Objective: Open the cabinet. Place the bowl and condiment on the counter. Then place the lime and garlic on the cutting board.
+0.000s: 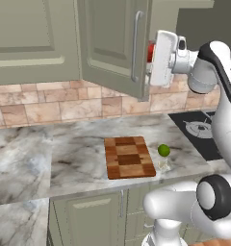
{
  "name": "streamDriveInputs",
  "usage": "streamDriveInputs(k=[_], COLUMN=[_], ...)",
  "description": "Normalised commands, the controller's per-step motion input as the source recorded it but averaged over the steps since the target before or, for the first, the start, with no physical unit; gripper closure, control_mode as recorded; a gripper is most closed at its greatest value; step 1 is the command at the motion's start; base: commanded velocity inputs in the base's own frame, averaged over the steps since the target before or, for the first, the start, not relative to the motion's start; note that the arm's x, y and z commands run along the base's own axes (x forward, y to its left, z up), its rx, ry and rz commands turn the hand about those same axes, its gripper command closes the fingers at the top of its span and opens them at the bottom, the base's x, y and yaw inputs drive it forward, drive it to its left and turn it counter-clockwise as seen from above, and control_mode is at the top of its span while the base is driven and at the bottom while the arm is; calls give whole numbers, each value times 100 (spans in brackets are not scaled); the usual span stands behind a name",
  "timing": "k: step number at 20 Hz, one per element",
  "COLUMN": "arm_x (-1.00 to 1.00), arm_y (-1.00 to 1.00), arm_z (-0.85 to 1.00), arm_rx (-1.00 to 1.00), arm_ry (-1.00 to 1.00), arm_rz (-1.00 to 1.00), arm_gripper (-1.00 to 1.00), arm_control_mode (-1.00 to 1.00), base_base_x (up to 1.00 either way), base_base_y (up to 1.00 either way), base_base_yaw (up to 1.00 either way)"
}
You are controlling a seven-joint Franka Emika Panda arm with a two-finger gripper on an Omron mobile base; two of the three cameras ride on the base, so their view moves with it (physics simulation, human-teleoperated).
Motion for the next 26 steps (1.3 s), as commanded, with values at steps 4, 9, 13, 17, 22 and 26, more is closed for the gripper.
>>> streamDriveInputs(k=[4,9,13,17,22,26], arm_x=[-41,-30,-21,-15,-11,-10], arm_y=[50,71,66,59,54,46], arm_z=[0,-9,0,0,0,0], arm_rx=[-8,-11,-10,-10,-9,-8], arm_ry=[-10,-17,-17,-18,-17,-12], arm_rz=[9,1,0,-1,-2,-4], arm_gripper=[-100,-100,-100,-100,-100,-100], arm_control_mode=[-100,-100,-100,-100,-100,-100], base_base_x=[0,0,0,0,0,0], base_base_y=[0,0,0,0,0,0], base_base_yaw=[0,0,0,0,0,0])
